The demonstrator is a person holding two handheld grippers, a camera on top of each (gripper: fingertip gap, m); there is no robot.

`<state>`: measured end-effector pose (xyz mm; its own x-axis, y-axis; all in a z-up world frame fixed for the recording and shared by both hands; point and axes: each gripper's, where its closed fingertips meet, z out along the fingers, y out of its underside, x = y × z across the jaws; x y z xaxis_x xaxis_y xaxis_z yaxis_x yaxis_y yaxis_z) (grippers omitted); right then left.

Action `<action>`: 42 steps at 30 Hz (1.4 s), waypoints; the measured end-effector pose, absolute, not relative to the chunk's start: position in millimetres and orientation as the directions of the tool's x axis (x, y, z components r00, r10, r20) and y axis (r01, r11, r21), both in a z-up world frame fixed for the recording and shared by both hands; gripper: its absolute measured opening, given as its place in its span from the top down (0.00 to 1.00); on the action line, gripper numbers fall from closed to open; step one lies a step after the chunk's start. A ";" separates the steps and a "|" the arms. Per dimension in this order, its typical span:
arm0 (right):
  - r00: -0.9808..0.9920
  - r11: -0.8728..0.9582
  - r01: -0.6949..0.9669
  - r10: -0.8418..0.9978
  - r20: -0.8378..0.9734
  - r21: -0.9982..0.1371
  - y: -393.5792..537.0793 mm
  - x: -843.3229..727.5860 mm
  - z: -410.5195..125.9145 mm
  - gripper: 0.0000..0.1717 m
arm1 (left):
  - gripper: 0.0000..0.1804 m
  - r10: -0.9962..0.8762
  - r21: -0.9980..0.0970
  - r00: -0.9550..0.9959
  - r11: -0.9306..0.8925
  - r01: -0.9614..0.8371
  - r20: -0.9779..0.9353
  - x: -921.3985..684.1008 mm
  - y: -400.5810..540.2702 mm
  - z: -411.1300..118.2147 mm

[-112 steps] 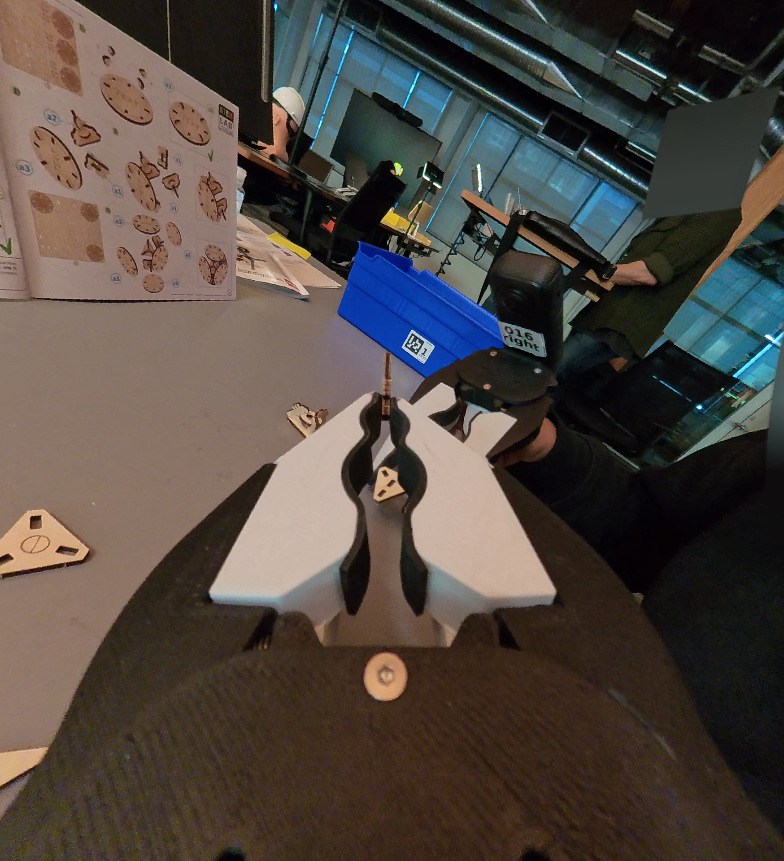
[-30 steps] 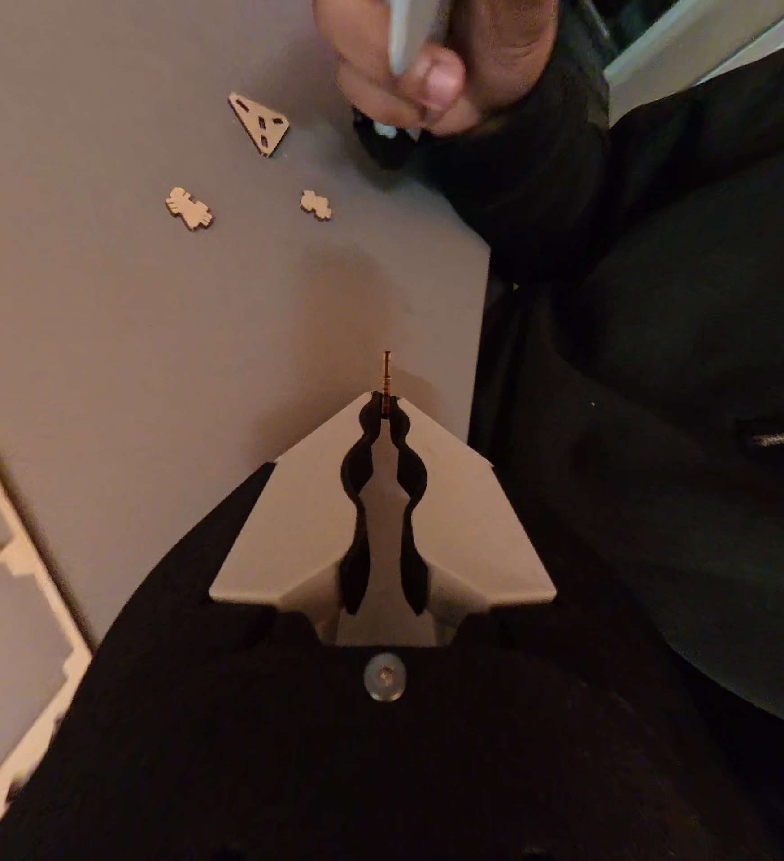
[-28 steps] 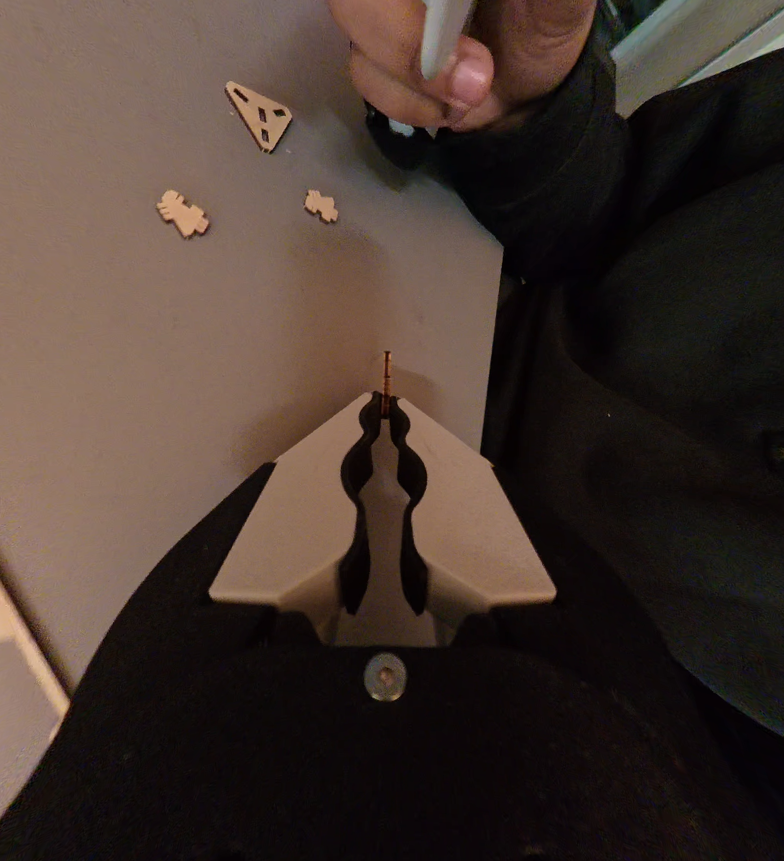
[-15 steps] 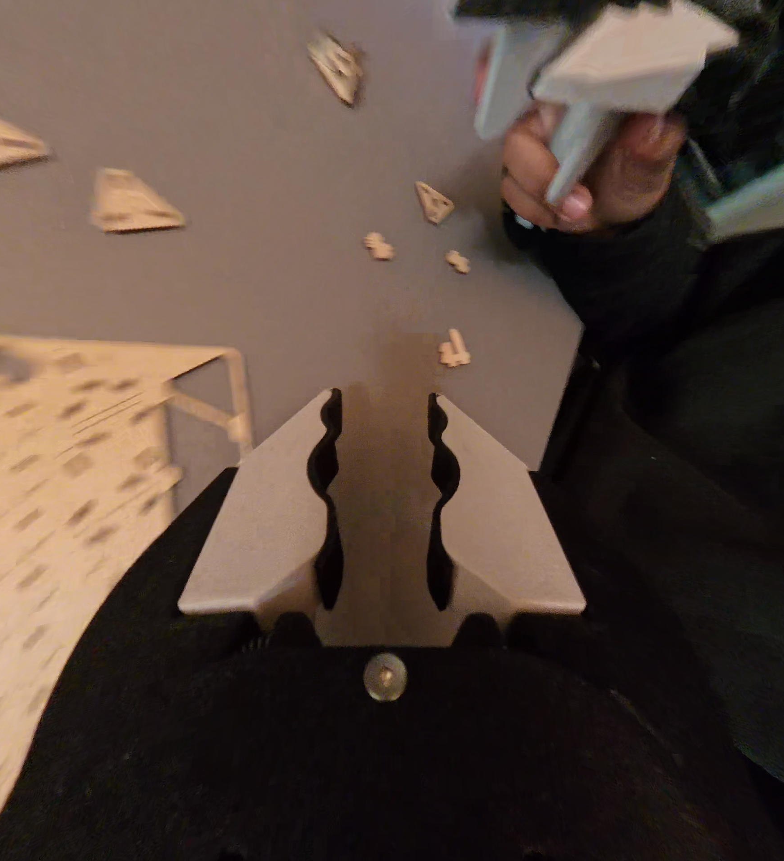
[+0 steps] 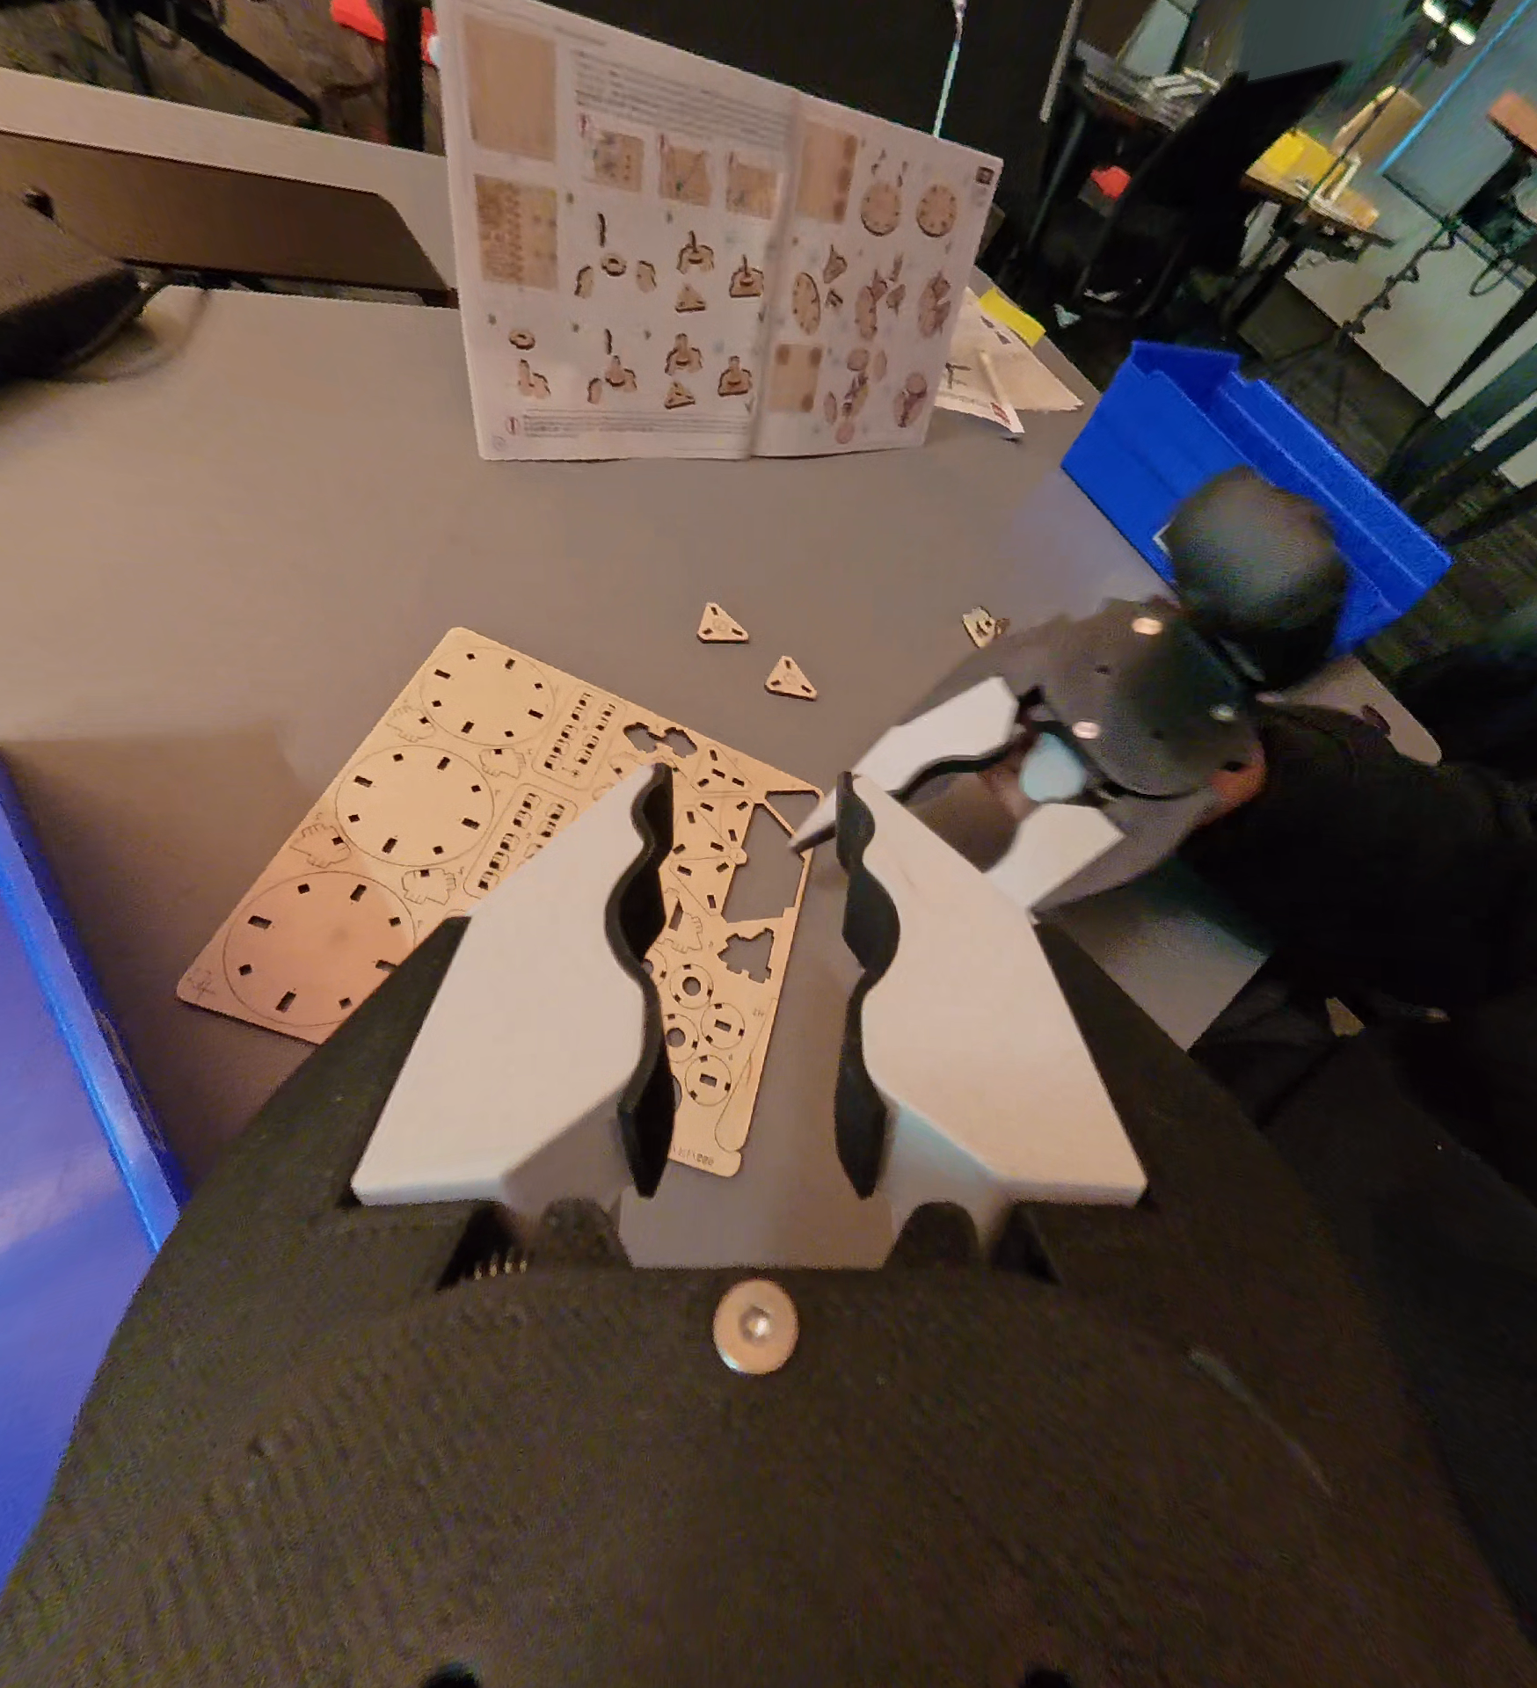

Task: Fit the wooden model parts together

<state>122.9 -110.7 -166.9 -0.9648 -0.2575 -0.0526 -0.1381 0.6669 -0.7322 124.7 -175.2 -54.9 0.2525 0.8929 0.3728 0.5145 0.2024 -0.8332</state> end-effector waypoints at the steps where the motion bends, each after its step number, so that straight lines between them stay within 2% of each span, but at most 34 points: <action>1: -0.960 0.702 -0.118 -0.261 -0.100 -0.703 -114.1 125.0 -174.8 0.71 | 0.82 0.890 -0.832 0.263 0.195 0.519 0.373 126.8 -174.2 -54.7; 4: -0.951 0.763 -0.084 -0.253 -0.177 -0.641 -118.0 130.3 -191.4 0.72 | 0.82 0.896 -0.838 0.257 0.193 0.510 0.362 131.0 -179.6 -53.2; 8: -0.963 0.749 -0.136 -0.253 -0.091 -0.648 -121.5 124.7 -195.0 0.79 | 0.82 0.889 -0.841 0.251 0.224 0.492 0.384 131.5 -188.2 -53.7; 11: -0.960 0.749 -0.206 -0.278 -0.017 -0.630 -119.7 120.4 -196.8 0.89 | 0.82 0.866 -0.834 0.264 0.260 0.487 0.424 128.3 -189.8 -55.8; 15: -0.950 0.726 -0.265 -0.308 0.044 -0.635 -117.5 116.6 -194.1 0.90 | 0.82 0.851 -0.824 0.281 0.265 0.501 0.444 124.8 -186.4 -61.0; 19: -0.955 0.695 -0.223 -0.297 0.009 -0.684 -112.0 107.7 -176.1 0.91 | 0.79 0.855 -0.834 0.326 0.198 0.515 0.404 122.6 -177.1 -67.4; 20: -0.957 0.682 -0.198 -0.289 -0.010 -0.704 -110.6 104.3 -168.0 1.00 | 0.79 0.851 -0.837 0.350 0.171 0.519 0.391 122.3 -172.3 -69.7; 23: -0.967 0.645 -0.131 -0.250 -0.047 -0.753 -104.8 86.8 -142.7 1.00 | 0.74 0.842 -0.825 0.405 0.079 0.560 0.356 121.2 -156.1 -83.2; 27: -0.977 0.637 -0.108 -0.210 -0.038 -0.763 -98.9 68.8 -134.6 1.00 | 0.75 0.874 -0.784 0.380 0.001 0.620 0.302 112.4 -150.4 -106.6; 29: -0.972 0.624 -0.106 -0.228 -0.051 -0.774 -103.1 78.3 -136.7 0.97 | 0.78 0.867 -0.774 0.382 0.009 0.633 0.322 110.0 -146.3 -109.6; 32: -0.968 0.643 -0.169 -0.252 0.001 -0.747 -109.5 91.3 -150.1 0.90 | 0.96 0.823 -0.721 0.418 -0.014 0.693 0.385 119.0 -133.2 -119.2; 35: -0.969 0.650 -0.179 -0.247 0.017 -0.739 -112.3 94.8 -153.9 0.89 | 0.93 0.867 -0.597 0.371 -0.110 0.795 0.334 134.7 -133.5 -147.5; 36: -0.970 0.649 -0.163 -0.241 0.002 -0.743 -111.1 95.2 -152.5 0.88 | 0.93 0.876 -0.586 0.376 -0.141 0.798 0.301 139.0 -131.3 -154.7; 38: -0.975 0.642 -0.129 -0.223 -0.022 -0.756 -106.0 94.3 -149.5 0.88 | 0.84 0.885 -0.563 0.398 -0.206 0.800 0.242 152.0 -127.5 -172.1; 42: -0.981 0.632 -0.091 -0.188 -0.038 -0.769 -94.8 95.6 -152.7 0.87 | 0.71 0.940 -0.563 0.338 -0.259 0.785 0.038 151.2 -150.7 -191.4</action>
<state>95.6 -94.8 -152.7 -0.9815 -0.1878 -0.0380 -0.0912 0.6322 -0.7694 151.2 -150.7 -191.4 0.3380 0.9404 0.0384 0.7851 -0.2592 -0.5626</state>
